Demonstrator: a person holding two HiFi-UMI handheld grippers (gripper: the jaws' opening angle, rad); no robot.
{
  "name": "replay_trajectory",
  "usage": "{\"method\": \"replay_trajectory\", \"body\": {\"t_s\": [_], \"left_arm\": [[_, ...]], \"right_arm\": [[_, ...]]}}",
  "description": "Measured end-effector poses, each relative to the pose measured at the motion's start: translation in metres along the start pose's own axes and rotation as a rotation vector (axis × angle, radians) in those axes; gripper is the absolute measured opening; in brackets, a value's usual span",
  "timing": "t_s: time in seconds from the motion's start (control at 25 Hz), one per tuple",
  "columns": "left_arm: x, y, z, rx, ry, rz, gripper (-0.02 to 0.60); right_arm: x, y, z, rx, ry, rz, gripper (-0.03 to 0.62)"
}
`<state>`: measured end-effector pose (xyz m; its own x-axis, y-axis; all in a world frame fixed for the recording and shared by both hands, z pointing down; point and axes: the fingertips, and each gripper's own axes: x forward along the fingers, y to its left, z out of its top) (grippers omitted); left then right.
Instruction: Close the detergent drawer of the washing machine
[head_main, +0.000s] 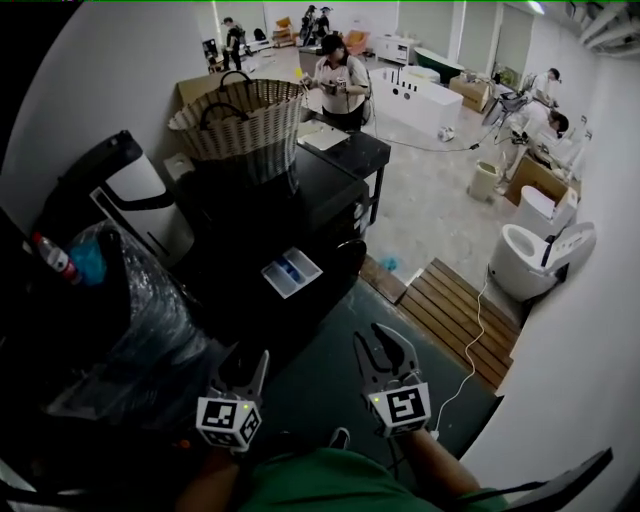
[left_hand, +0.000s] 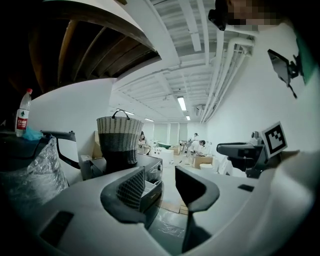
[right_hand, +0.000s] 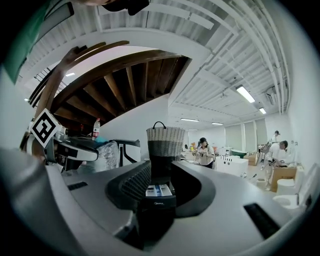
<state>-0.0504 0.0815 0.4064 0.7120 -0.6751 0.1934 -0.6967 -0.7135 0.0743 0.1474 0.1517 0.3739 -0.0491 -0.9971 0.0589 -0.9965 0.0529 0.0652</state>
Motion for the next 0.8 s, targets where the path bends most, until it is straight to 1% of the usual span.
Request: {"method": "replay_trajectory", "body": {"t_s": [0.12,0.28,0.36,0.48,0.68,0.8], "left_arm": [[0.015,0.003,-0.005,0.004,0.020,0.017,0.201],[0.036,0.010,-0.016,-0.039,0.048,0.019,0.201],[0.049,0.018,-0.019,-0.043,0.056,0.015,0.201],[0.076,0.034,-0.024,-0.036,0.054,-0.004,0.201],[0.121,0.065,-0.030,-0.063,0.063,-0.045,0.201],[0.141,0.092,-0.033,-0.077,0.081,-0.045,0.201]], "right_arm": [[0.012,-0.013,-0.009,0.006,0.017,0.003,0.141],[0.033,-0.026,-0.027,0.006,0.069,0.008,0.141],[0.046,-0.030,-0.035,0.000,0.094,0.005,0.141],[0.070,-0.036,-0.042,-0.012,0.128,-0.001,0.141],[0.120,-0.040,-0.062,-0.026,0.197,-0.004,0.141],[0.151,-0.039,-0.077,-0.021,0.239,-0.006,0.141]]}}
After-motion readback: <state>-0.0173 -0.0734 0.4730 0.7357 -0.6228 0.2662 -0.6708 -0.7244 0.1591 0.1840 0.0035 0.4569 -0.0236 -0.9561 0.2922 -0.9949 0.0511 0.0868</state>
